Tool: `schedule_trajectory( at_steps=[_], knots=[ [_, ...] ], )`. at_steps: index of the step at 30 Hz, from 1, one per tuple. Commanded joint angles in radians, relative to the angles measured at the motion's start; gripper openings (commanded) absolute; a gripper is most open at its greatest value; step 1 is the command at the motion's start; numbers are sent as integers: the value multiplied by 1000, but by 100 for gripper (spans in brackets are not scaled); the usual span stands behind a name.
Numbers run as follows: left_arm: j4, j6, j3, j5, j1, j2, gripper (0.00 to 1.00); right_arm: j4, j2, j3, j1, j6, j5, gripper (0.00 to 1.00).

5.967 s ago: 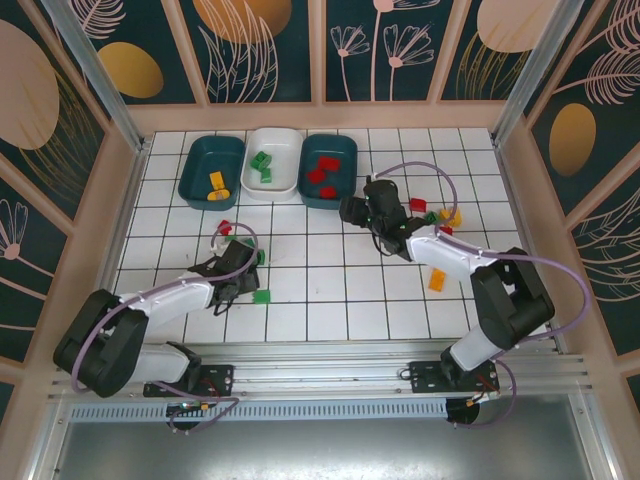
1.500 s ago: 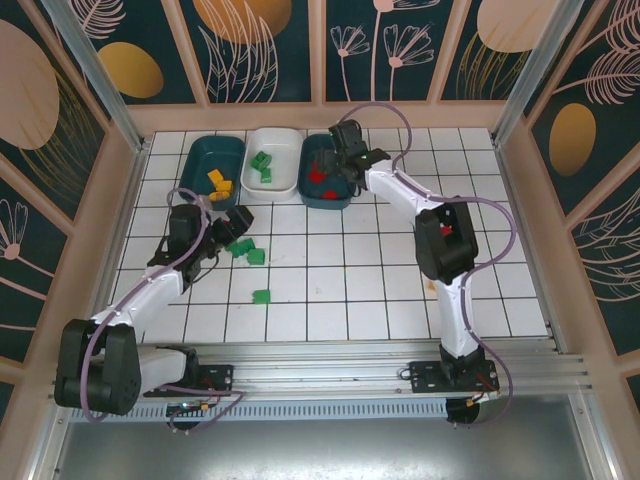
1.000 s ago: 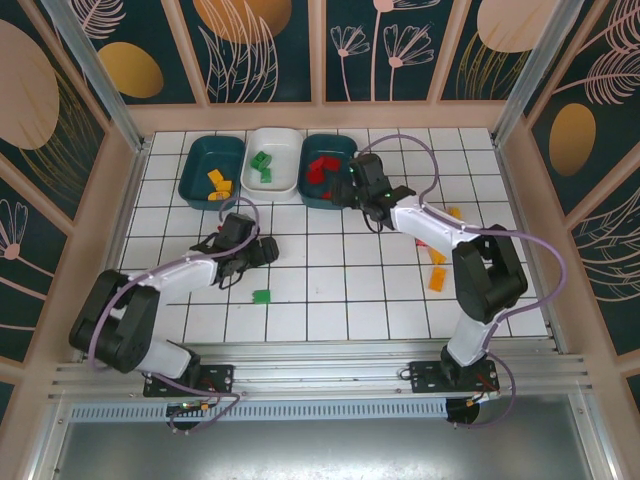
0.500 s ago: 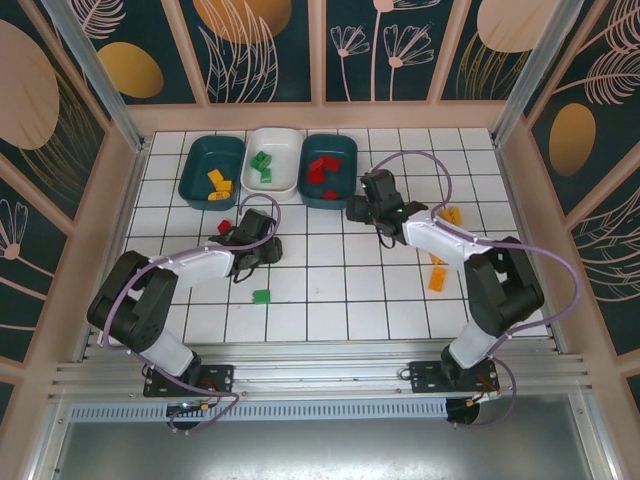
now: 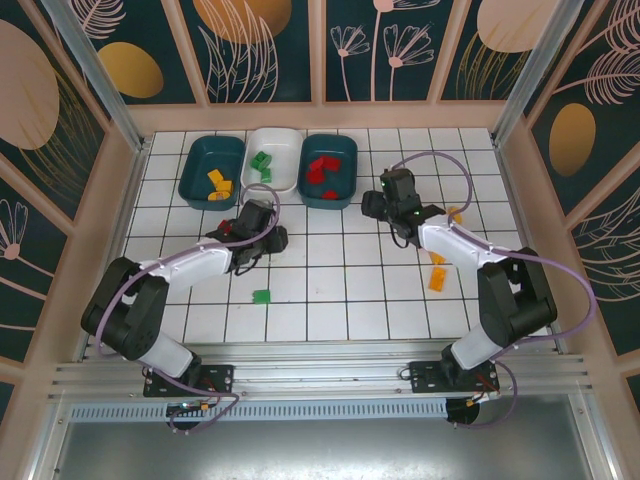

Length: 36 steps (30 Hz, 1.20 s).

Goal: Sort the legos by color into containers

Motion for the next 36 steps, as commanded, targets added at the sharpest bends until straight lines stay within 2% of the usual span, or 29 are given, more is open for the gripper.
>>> schedule_trajectory(
  at_steps=[1, 4, 7, 11, 13, 15, 17, 19, 23, 25, 32, 36],
  knots=[
    [53, -41, 101, -19, 32, -1, 11, 25, -59, -41, -13, 23, -2, 63],
    [60, -57, 228, 57, 128, 76, 11, 25, -86, -83, -29, 27, -6, 63],
    [41, -49, 371, 66, 193, 191, 12, 30, -115, -125, -50, 33, -26, 63],
    [-6, -34, 606, 137, 242, 390, 15, 24, -131, -165, -72, 35, -41, 64],
    [-63, -24, 720, 137, 246, 475, 19, 11, -141, -177, -81, 36, -35, 65],
    [-115, -8, 820, 162, 246, 534, 28, -16, -153, -183, -92, 44, -2, 70],
    [-124, -6, 860, 158, 246, 556, 43, -56, -161, -187, -114, 73, 84, 76],
    [-136, -4, 878, 152, 245, 557, 59, -81, -164, -191, -145, 87, 115, 77],
    [-136, 8, 850, 168, 246, 507, 87, -85, -163, -204, -204, 78, 118, 80],
    [-127, 3, 804, 166, 247, 458, 97, -93, -145, -193, -223, 65, 105, 80],
    [106, -101, 408, 298, 242, 196, 99, -108, -106, -217, -234, 145, 109, 77],
    [194, -137, 199, 337, 225, 80, 98, -115, -73, -227, -232, 118, 107, 77]
  ],
)
